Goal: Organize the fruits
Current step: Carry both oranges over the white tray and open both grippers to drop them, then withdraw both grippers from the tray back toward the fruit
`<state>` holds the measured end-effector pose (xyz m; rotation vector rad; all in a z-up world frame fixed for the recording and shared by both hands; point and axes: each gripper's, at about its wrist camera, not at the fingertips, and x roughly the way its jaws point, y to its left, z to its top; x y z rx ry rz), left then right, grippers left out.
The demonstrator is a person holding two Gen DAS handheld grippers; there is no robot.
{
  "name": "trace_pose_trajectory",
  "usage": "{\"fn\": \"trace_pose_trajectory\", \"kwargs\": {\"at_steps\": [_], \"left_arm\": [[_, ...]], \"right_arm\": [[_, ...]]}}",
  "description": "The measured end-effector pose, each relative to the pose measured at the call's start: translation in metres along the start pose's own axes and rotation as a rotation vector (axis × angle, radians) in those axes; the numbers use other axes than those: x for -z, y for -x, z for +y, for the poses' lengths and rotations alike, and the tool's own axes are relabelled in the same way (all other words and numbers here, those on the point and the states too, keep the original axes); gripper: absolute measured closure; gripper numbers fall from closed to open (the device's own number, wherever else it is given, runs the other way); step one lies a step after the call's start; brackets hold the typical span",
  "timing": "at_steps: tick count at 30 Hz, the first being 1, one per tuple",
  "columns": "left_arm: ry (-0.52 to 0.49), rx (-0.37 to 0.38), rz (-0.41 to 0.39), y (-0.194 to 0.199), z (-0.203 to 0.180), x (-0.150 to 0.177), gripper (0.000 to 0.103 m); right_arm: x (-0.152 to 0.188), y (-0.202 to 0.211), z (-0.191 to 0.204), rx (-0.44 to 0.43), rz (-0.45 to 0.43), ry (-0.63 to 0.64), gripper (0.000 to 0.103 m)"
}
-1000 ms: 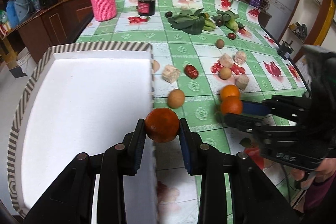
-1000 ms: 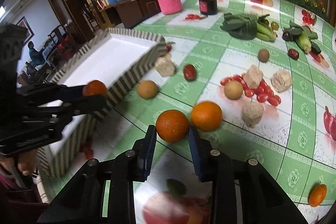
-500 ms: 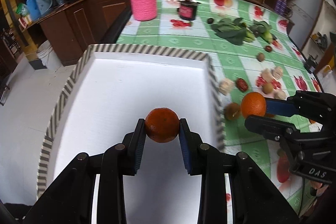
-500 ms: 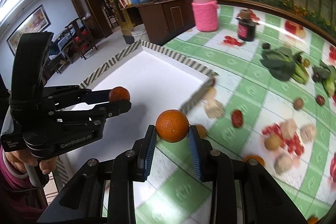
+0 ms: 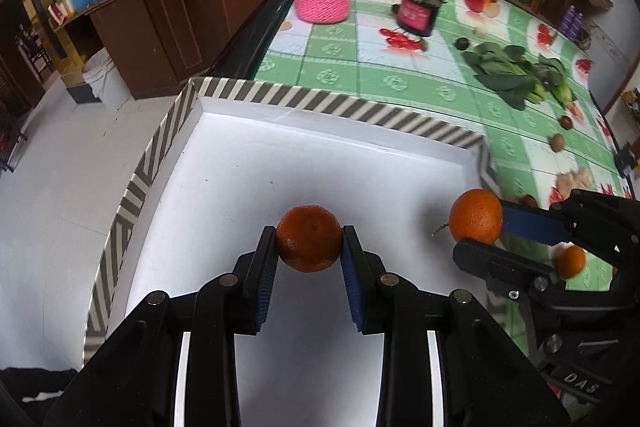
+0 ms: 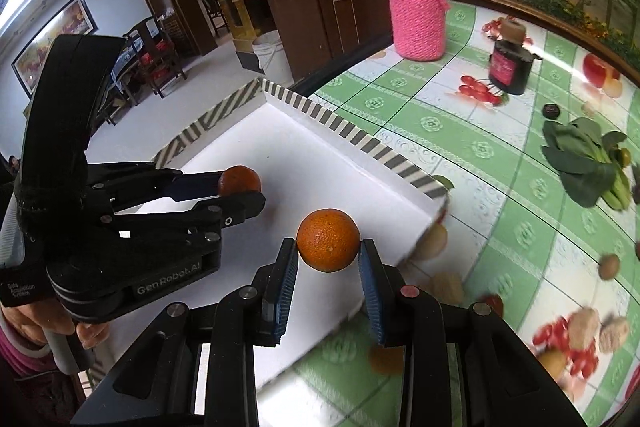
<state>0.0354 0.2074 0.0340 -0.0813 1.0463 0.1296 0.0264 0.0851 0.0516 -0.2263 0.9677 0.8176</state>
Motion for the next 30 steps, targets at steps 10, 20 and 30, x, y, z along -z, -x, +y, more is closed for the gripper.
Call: {"fn": "trace_pose_trajectory", "kwargs": {"at_steps": [10, 20, 30], "left_arm": [[0.005, -0.029, 0.007, -0.011, 0.004, -0.004, 0.073], [0.016, -0.062, -0.015, -0.002, 0.004, 0.008, 0.048], [0.002, -0.024, -0.105, 0.037, -0.015, 0.028, 0.035]], "right_arm": [[-0.002, -0.024, 0.005, -0.003, 0.044, 0.037, 0.071], [0.007, -0.002, 0.004, -0.015, 0.002, 0.018, 0.064], [0.038, 0.062, -0.007, -0.001, -0.131, -0.057, 0.037]]}}
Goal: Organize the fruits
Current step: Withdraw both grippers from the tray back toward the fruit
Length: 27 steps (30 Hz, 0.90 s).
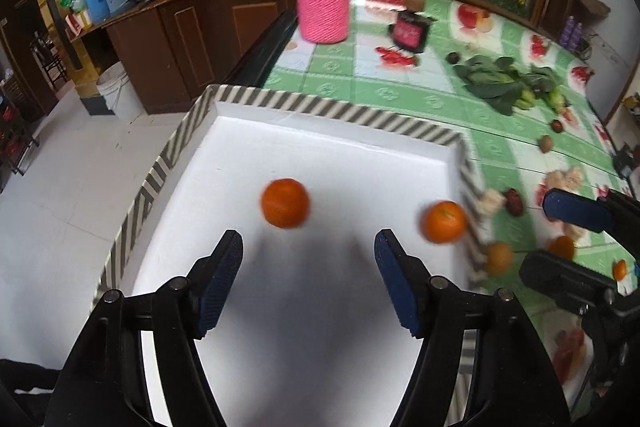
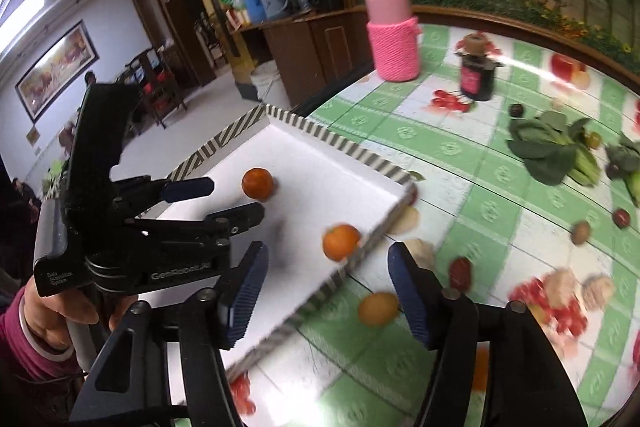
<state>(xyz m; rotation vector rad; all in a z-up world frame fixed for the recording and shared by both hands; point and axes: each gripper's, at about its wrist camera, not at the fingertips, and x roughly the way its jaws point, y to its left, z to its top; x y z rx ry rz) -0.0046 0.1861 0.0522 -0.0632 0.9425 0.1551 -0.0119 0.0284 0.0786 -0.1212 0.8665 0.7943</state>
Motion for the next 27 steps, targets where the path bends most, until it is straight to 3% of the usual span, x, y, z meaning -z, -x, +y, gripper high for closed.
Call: {"fn": "trace_pose_trajectory", "kwargs": {"at_steps": [2, 8, 14, 21, 27], "left_arm": [[-0.008, 0.02, -0.015, 0.008, -0.007, 0.004, 0.035], [-0.049, 0.102, -0.027, 0.027, -0.035, 0.018, 0.035], [-0.109, 0.17, -0.018, 0.038, -0.069, 0.035, 0.035], [-0.17, 0.249, 0.018, 0.036, -0.108, 0.049, 0.035], [-0.215, 0.257, 0.045, 0.024, -0.128, 0.059, 0.035]], "right_arm": [[0.006, 0.013, -0.005, 0.011, -0.022, -0.016, 0.032], [0.032, 0.05, -0.025, 0.056, -0.061, -0.064, 0.03], [0.065, 0.067, -0.049, 0.146, -0.039, -0.081, 0.03], [0.093, 0.072, -0.075, 0.193, 0.019, -0.103, 0.03], [0.097, 0.068, -0.085, 0.195, 0.027, -0.136, 0.03]]}}
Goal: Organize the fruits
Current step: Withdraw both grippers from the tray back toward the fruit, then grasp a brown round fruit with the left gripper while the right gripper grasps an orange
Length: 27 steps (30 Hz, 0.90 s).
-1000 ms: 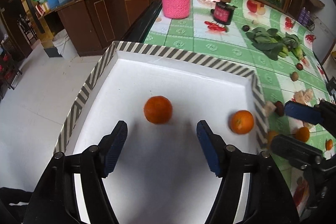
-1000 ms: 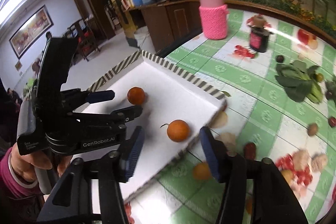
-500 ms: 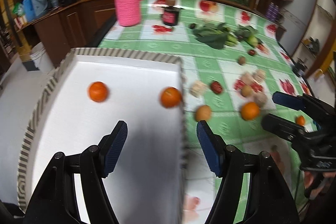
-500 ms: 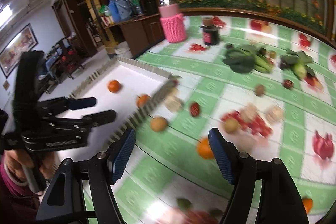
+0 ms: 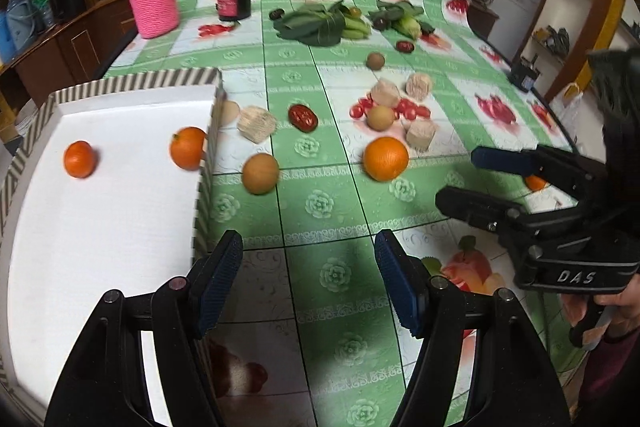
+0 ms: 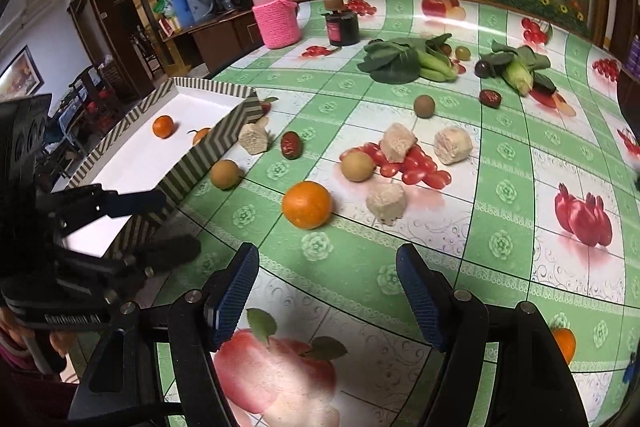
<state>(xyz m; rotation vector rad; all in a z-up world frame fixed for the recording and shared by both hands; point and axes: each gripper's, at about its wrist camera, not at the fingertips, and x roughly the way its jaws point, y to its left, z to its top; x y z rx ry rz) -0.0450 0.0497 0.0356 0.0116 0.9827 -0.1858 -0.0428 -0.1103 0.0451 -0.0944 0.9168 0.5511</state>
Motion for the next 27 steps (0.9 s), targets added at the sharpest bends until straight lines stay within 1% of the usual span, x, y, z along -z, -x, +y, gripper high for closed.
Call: {"fn": "trace_pose_trajectory", "kwargs": {"at_steps": [2, 4, 7, 10, 15, 21, 24, 27], "left_arm": [[0.006, -0.014, 0.013, -0.005, 0.005, 0.001, 0.035], [0.011, -0.007, 0.023, -0.009, 0.011, 0.001, 0.035], [0.022, -0.047, 0.025, -0.011, 0.021, 0.001, 0.035], [0.042, -0.033, 0.025, -0.01, 0.028, -0.002, 0.035], [0.02, -0.045, -0.004, -0.007, 0.025, -0.013, 0.035], [-0.012, -0.054, -0.003, -0.014, 0.021, -0.023, 0.035], [-0.02, -0.059, 0.003, -0.016, 0.021, -0.026, 0.035], [-0.023, -0.063, 0.007, -0.018, 0.022, -0.027, 0.035]], "right_arm": [[0.0, -0.002, 0.0, -0.003, 0.003, 0.0, 0.03], [-0.001, -0.003, 0.002, -0.011, 0.003, 0.004, 0.03], [-0.005, -0.006, 0.006, -0.016, 0.003, 0.017, 0.03], [-0.009, -0.011, 0.011, -0.021, 0.003, 0.029, 0.03], [-0.016, -0.022, 0.015, -0.022, 0.014, 0.042, 0.03], [-0.024, -0.033, 0.01, -0.022, 0.024, 0.031, 0.031], [-0.028, -0.041, 0.009, -0.03, 0.043, 0.033, 0.039], [-0.029, -0.05, 0.01, -0.033, 0.067, 0.05, 0.054]]}}
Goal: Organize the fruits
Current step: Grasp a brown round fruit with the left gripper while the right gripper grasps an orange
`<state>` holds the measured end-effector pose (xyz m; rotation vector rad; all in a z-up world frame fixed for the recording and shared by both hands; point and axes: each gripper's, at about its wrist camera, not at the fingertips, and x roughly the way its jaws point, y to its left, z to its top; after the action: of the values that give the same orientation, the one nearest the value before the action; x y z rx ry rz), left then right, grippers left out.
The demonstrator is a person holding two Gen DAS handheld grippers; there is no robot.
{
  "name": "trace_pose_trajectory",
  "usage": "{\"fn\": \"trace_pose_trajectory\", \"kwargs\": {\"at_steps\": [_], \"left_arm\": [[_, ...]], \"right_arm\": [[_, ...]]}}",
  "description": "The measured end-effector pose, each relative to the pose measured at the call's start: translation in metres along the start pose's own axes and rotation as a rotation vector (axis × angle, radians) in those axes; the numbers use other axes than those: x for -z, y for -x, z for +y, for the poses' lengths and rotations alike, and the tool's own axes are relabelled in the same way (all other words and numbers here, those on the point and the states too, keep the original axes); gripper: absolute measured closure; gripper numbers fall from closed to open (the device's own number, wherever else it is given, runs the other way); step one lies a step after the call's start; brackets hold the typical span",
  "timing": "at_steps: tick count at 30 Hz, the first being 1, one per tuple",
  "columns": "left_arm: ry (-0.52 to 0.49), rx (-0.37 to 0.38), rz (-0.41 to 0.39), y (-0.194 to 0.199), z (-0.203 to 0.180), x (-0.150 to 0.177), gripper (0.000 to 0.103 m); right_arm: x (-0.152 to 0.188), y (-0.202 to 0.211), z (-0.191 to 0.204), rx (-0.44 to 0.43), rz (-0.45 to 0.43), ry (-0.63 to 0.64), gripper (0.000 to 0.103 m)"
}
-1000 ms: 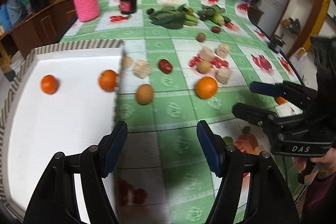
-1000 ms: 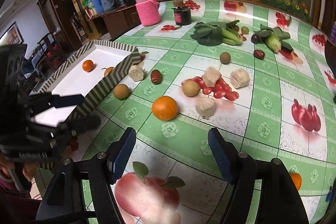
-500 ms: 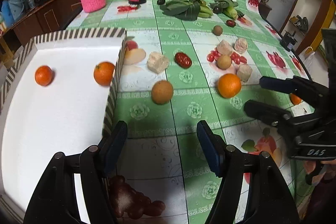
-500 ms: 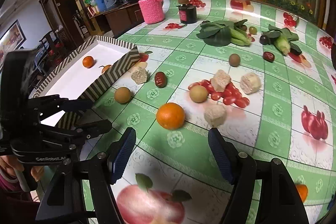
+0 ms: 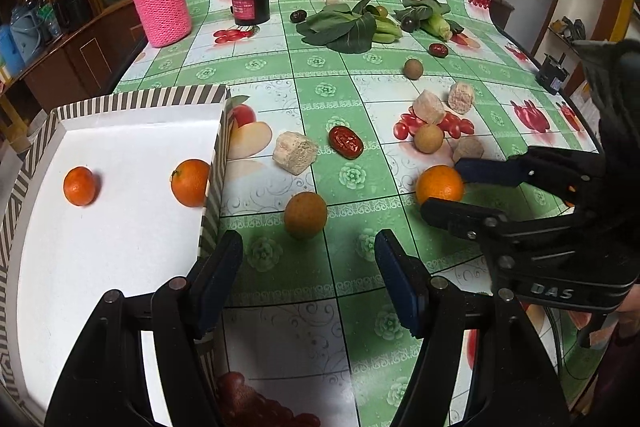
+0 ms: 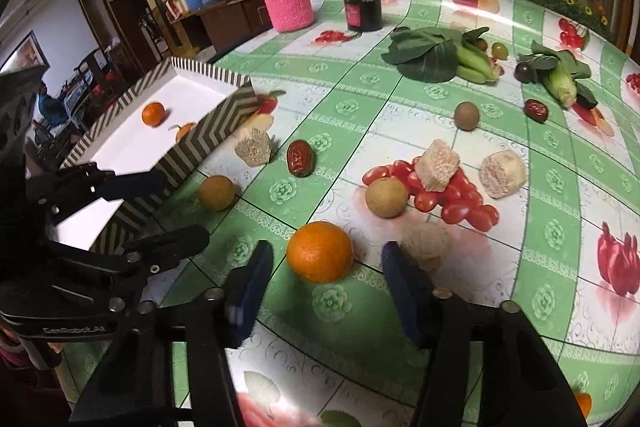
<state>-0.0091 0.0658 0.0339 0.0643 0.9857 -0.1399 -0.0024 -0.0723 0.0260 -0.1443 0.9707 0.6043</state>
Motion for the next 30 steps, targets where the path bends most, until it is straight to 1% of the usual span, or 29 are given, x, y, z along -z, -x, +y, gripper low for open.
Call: {"fn": "trace_pose_trajectory", "kwargs": {"at_steps": [1, 2, 11, 17, 18, 19, 20, 21, 22, 23, 24, 27, 30], "left_arm": [[0.0, -0.002, 0.002, -0.001, 0.0, -0.001, 0.035], [0.0, -0.003, 0.004, -0.003, 0.0, -0.002, 0.035], [-0.008, -0.002, 0.014, -0.014, -0.004, -0.013, 0.035], [-0.006, -0.014, 0.02, -0.021, -0.004, -0.015, 0.036], [-0.003, -0.012, 0.021, -0.022, -0.003, -0.015, 0.037], [-0.002, -0.009, 0.023, -0.023, -0.003, -0.015, 0.043], [-0.003, -0.007, 0.027, -0.024, -0.003, -0.015, 0.047], [0.0, -0.004, 0.031, -0.026, -0.003, -0.015, 0.055], [0.005, 0.0, 0.035, -0.027, -0.002, -0.015, 0.069], [0.009, 0.003, 0.041, -0.029, -0.001, -0.014, 0.076], [0.014, 0.004, 0.046, -0.031, 0.001, -0.014, 0.08], [0.031, 0.022, 0.034, -0.028, 0.003, -0.012, 0.08], [0.037, 0.022, 0.014, -0.02, 0.003, -0.012, 0.08]], "right_arm": [[0.0, -0.003, 0.0, -0.001, 0.012, 0.005, 0.066], [0.001, -0.005, 0.0, -0.005, 0.018, 0.006, 0.068], [0.007, 0.008, -0.013, 0.001, -0.012, -0.031, 0.068], [0.007, 0.01, -0.014, 0.001, -0.021, -0.031, 0.068], [0.007, 0.011, -0.014, -0.002, -0.025, -0.033, 0.068], [0.007, 0.011, -0.014, -0.007, -0.026, -0.034, 0.068], [0.007, 0.01, -0.014, -0.009, -0.025, -0.034, 0.068], [0.007, 0.01, -0.013, -0.009, -0.024, -0.032, 0.068], [0.007, 0.01, -0.013, -0.008, -0.022, -0.031, 0.068], [0.008, 0.009, -0.012, -0.009, -0.02, -0.03, 0.068], [0.008, 0.009, -0.012, -0.012, -0.019, -0.03, 0.068], [0.009, 0.009, -0.012, -0.012, -0.017, -0.03, 0.068], [0.009, 0.012, -0.01, -0.014, -0.023, -0.03, 0.068]]}}
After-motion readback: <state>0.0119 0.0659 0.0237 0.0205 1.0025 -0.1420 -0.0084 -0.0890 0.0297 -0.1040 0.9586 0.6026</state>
